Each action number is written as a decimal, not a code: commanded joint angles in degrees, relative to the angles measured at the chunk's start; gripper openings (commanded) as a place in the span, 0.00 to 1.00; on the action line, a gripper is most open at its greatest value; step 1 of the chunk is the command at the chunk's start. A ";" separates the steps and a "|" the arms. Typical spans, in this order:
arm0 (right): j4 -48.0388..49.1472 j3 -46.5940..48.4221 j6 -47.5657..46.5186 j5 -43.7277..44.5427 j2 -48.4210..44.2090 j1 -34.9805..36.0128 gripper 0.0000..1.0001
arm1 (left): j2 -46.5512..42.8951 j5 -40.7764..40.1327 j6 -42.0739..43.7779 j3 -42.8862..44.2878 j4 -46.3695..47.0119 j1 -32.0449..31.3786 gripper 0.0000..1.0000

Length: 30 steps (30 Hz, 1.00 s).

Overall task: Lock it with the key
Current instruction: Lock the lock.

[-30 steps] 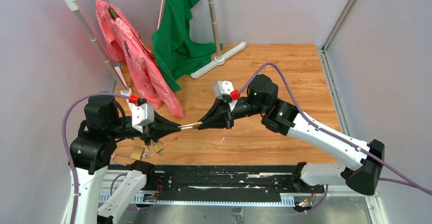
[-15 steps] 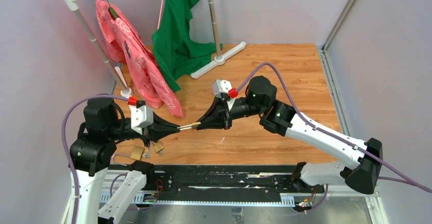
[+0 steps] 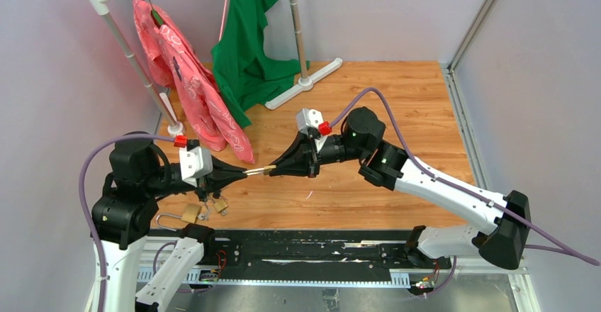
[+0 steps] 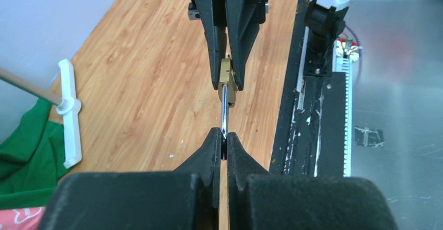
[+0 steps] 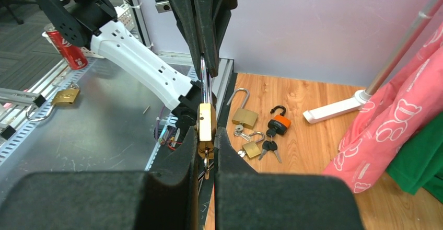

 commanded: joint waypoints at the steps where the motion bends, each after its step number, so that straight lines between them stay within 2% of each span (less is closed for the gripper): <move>1: 10.90 0.58 0.52 4.75 3.77 2.86 0.00 | 1.47 2.02 1.36 -3.56 0.71 -0.77 0.00; 4: 11.61 0.81 0.73 6.64 4.84 2.82 0.00 | 1.34 4.91 1.28 -3.55 0.68 -0.77 0.00; 8: 9.92 -0.68 -2.46 14.50 3.14 2.58 0.00 | 1.33 6.27 -0.81 -2.55 0.78 -0.77 0.00; 16: 4.15 0.78 -8.55 9.55 -0.99 2.09 0.00 | 0.54 7.91 0.10 -3.67 0.82 -0.77 0.00; 22: 12.20 0.46 -3.29 6.09 1.10 2.25 0.00 | 0.50 8.53 3.22 -2.85 0.67 -0.77 0.00; 30: 19.71 0.30 2.73 6.25 5.83 2.55 0.00 | 1.28 11.66 9.06 -5.17 0.50 -0.86 0.00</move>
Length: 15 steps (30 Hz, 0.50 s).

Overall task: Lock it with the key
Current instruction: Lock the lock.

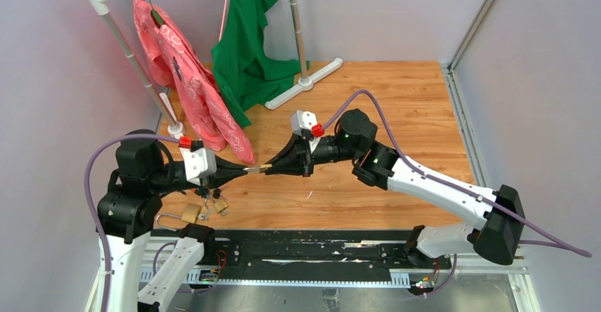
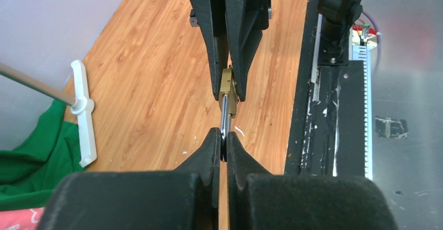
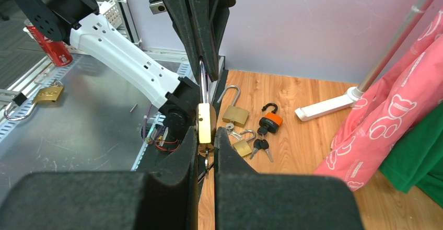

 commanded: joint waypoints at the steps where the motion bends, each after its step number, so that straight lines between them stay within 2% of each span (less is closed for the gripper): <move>1: 16.27 1.91 4.55 4.42 3.35 2.20 0.00 | 1.67 11.97 4.70 -1.84 -0.69 -1.67 0.00; 7: 15.10 3.33 4.14 4.00 4.02 2.43 0.00 | 2.37 10.39 4.28 -2.69 -0.60 -2.04 0.00; 10: 9.29 3.39 0.53 2.95 2.20 2.11 0.00 | 1.84 6.57 2.44 -2.63 -0.48 -2.04 0.00; 11: 3.27 3.96 -2.56 1.83 1.36 1.85 0.01 | 1.65 4.51 1.84 -2.62 -0.43 -2.04 0.00; 12: -4.50 5.51 -6.11 0.86 0.86 1.45 0.15 | 1.54 2.02 1.24 -2.79 -0.40 -2.04 0.00; 13: -9.81 7.56 -8.43 1.19 0.59 1.08 0.38 | 1.34 -0.11 0.87 -3.01 -0.35 -2.04 0.00; 14: -21.36 9.96 -13.42 2.19 -0.08 0.73 0.57 | 1.24 -1.58 0.52 -3.32 -0.34 -2.04 0.00; 15: -28.72 11.02 -16.86 4.04 -0.78 0.45 0.73 | 1.15 -2.34 0.23 -3.65 -0.34 -2.04 0.00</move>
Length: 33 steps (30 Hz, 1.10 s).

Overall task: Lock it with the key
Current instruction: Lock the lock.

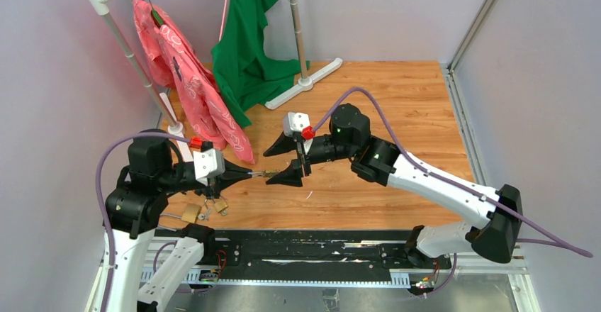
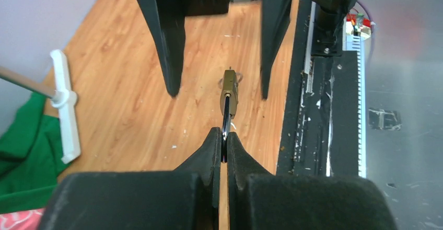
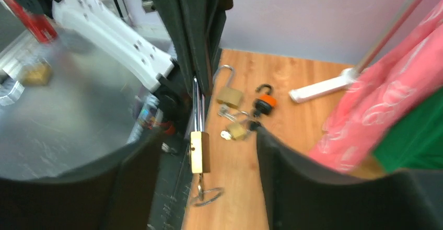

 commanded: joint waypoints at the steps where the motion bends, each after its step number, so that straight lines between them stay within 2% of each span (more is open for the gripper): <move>1: -25.37 8.43 -15.65 7.01 -3.00 0.40 0.76 | 0.73 -0.22 -1.73 -1.80 0.49 -1.24 0.00; 5: -37.22 8.98 -21.10 8.75 -6.29 0.03 0.78 | 0.47 0.43 -0.98 -2.75 0.48 -1.24 0.00; 7: -38.27 9.67 -19.76 9.52 -6.38 0.03 0.78 | 0.53 0.56 -0.91 -3.14 0.49 -1.24 0.00; 12: -32.45 7.62 -13.40 12.50 -5.05 -0.01 0.55 | 0.15 0.75 -1.87 -3.12 0.47 -1.24 0.00; 16: -27.68 6.31 -11.30 10.15 -4.70 0.03 0.46 | -0.83 1.08 -1.77 -3.50 0.49 -1.24 0.00; 23: -25.63 8.22 -10.83 8.21 -2.56 0.02 0.44 | -0.86 1.45 -1.73 -3.38 0.45 -1.24 0.00; 28: -26.87 9.27 -10.50 5.69 -0.63 0.04 0.50 | -0.69 1.45 -1.72 -3.11 0.45 -1.24 0.00; 31: -27.38 9.64 -10.59 5.51 -0.11 0.07 0.47 | -0.59 1.37 -1.64 -2.99 0.44 -1.24 0.00; 33: -27.09 9.78 -10.44 5.36 0.14 0.07 0.41 | -0.50 1.52 -1.57 -2.97 0.45 -1.24 0.00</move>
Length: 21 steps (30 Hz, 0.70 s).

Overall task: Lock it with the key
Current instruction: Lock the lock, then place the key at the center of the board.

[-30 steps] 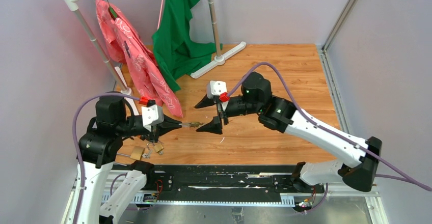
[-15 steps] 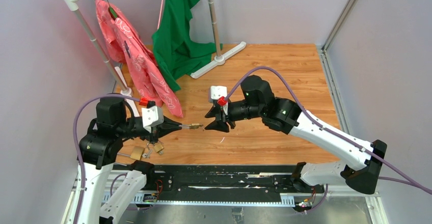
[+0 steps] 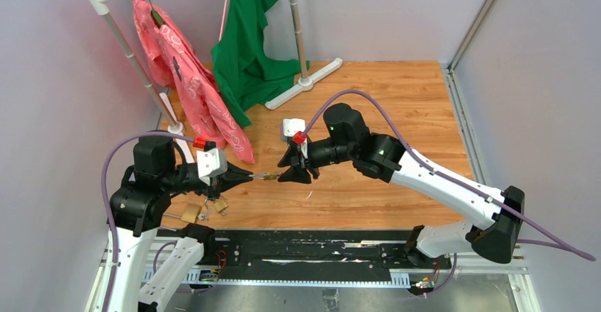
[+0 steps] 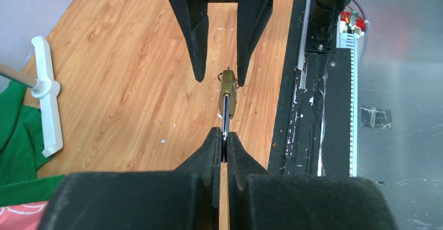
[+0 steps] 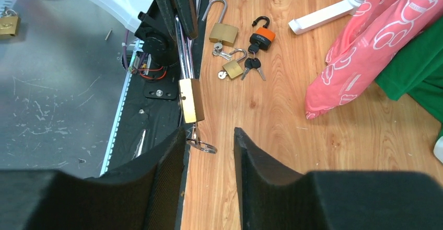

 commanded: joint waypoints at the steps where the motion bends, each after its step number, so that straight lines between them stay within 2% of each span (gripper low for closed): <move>1: 0.08 2.34 0.86 -1.95 0.34 -0.10 0.35 | 0.05 1.57 -0.41 0.30 0.62 -0.32 0.00; 3: 0.36 2.39 0.99 -1.84 0.64 -0.10 0.21 | 0.02 1.56 -0.40 0.31 0.60 -0.32 0.00; 5: 0.21 2.48 0.89 -1.53 0.90 -0.10 0.03 | -0.01 1.56 -0.50 0.46 0.59 -0.32 0.00; 6: -0.32 2.55 0.68 -1.30 1.03 -0.10 0.00 | 0.00 1.56 -0.63 0.64 0.61 -0.32 0.00; 9: -1.77 2.32 -1.17 -0.06 0.97 -0.10 0.00 | 0.02 0.94 -1.03 1.21 0.62 -0.32 0.00; 13: -2.73 -1.17 -5.45 6.85 -1.26 -1.59 0.00 | -0.43 -3.46 1.02 2.00 0.08 -0.32 0.00; 17: -1.29 -9.62 -6.82 4.22 -4.52 -11.99 0.00 | 0.33 -7.21 10.13 5.49 -5.67 -0.32 0.00; 21: 6.06 -18.03 -5.93 4.29 -8.43 -20.27 0.00 | 1.09 -11.29 15.32 7.39 -9.51 -0.32 0.00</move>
